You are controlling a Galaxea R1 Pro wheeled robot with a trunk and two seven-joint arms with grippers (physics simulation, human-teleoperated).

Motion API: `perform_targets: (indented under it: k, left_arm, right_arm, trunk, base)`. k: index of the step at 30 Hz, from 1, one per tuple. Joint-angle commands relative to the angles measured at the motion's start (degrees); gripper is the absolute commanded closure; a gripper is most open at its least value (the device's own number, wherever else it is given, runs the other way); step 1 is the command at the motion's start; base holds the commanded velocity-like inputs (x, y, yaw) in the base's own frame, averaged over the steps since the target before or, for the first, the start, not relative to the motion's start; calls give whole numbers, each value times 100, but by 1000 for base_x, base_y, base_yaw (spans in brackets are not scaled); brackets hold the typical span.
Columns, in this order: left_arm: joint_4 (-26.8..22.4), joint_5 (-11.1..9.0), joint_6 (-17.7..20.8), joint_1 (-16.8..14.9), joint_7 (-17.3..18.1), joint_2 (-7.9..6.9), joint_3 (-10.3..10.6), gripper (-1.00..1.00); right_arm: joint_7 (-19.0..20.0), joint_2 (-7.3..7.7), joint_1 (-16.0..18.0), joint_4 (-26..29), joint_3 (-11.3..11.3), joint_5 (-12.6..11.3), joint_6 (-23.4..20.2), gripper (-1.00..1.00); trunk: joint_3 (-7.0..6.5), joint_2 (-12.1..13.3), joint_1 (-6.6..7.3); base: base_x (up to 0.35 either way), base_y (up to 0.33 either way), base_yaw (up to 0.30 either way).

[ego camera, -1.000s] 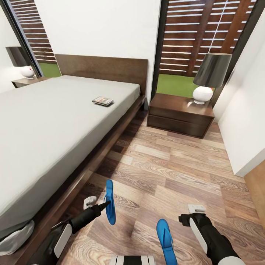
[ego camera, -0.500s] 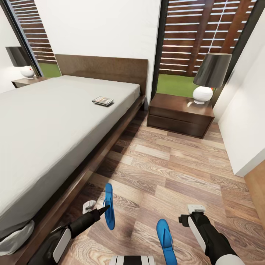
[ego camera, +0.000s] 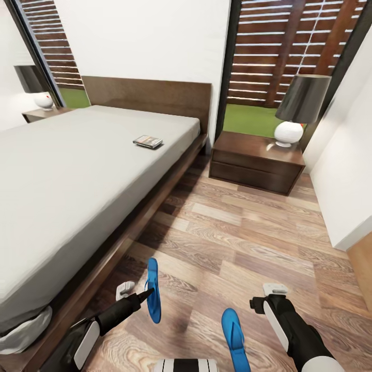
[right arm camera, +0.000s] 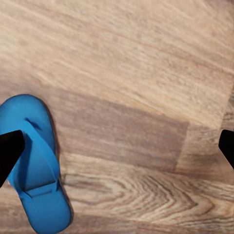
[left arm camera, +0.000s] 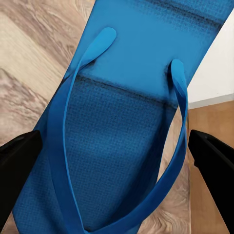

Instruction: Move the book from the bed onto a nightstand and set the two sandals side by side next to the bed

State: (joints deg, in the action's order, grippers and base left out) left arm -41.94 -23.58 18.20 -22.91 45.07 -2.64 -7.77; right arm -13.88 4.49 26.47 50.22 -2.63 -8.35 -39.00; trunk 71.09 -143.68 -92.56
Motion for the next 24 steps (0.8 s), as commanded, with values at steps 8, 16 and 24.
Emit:
perform_targets:
  k: [8, 16, 24]
  left_arm:
    - [2, -41, 52, -3, 5, 1, -5, 100]
    - [2, -41, 52, -3, 4, 1, -5, 100]
    - [2, -41, 52, -3, 3, 1, -5, 100]
  right_arm:
    - [-54, 0, 7, 14, -27, -61, -20, -100]
    - [-54, -1, 3, 15, -27, -61, -20, -100]
    - [-54, 2, 6, 11, -27, -73, -20, -100]
  trunk:
    - [4, -2, 1]
    - [4, -2, 1]
    - [4, -2, 1]
  base:
    - [0, 0, 261]
    - [0, 0, 107]
    - [0, 0, 139]
